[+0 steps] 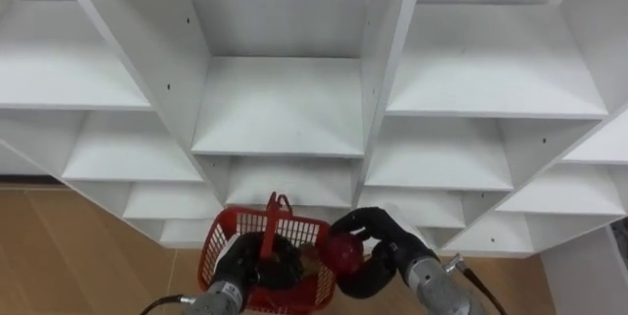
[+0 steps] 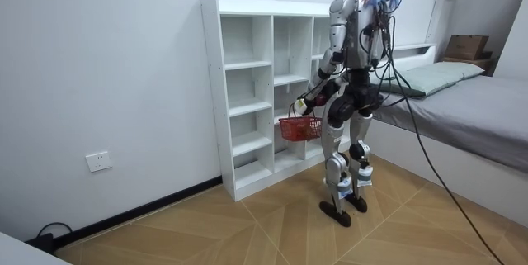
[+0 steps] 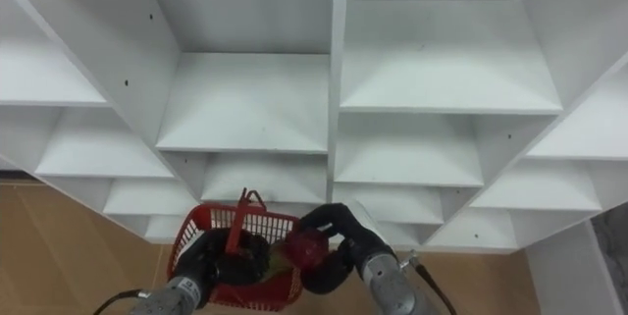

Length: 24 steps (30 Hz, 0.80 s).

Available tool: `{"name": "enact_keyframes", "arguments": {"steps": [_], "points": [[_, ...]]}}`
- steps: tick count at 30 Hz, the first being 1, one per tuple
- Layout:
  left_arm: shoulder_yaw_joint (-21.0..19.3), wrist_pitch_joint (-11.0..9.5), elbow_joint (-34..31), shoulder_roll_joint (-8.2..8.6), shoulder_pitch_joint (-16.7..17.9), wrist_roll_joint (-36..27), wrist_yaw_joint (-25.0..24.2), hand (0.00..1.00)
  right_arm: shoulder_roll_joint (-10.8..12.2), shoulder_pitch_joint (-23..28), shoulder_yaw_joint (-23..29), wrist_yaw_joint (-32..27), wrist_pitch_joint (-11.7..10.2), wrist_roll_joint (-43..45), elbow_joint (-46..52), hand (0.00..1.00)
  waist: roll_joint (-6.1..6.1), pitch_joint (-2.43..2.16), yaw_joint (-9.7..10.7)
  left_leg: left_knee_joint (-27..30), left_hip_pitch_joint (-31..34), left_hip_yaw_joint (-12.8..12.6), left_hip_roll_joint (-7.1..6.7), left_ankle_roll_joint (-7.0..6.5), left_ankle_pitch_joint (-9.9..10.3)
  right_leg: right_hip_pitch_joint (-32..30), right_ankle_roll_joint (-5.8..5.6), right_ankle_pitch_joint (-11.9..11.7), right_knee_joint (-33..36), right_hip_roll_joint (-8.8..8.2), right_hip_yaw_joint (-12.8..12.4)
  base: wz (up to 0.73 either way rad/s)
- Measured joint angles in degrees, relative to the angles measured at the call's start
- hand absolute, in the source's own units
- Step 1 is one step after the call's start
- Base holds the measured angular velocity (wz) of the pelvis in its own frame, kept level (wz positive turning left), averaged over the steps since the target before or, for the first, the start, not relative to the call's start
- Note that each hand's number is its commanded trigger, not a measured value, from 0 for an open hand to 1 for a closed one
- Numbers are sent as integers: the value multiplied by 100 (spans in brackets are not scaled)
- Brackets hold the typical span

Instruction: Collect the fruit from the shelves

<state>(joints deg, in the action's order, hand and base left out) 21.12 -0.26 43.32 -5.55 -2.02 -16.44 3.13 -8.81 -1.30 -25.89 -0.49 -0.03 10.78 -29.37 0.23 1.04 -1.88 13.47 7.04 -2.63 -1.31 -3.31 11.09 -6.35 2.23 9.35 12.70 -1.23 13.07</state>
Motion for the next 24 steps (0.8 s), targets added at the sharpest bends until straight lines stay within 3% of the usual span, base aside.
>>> {"name": "enact_keyframes", "arguments": {"steps": [10, 24], "points": [[20, 0, 401, 113, -255, 42, -56, 100, 58, -258, -14, -5, 23, -140, -208, 100, -141, 31, -92, 24, -20, -29, -5, -1, -1, 23, -1, 0, 5, -9, -26, -1], [37, 1, 484, 190, -389, 45, -159, 100, 207, -444, -51, -12, 22, -152, -622, 100, -145, 28, -180, 18, 43, -33, 4, -1, -1, -57, 4, -3, 40, -8, -15, 0]]}}
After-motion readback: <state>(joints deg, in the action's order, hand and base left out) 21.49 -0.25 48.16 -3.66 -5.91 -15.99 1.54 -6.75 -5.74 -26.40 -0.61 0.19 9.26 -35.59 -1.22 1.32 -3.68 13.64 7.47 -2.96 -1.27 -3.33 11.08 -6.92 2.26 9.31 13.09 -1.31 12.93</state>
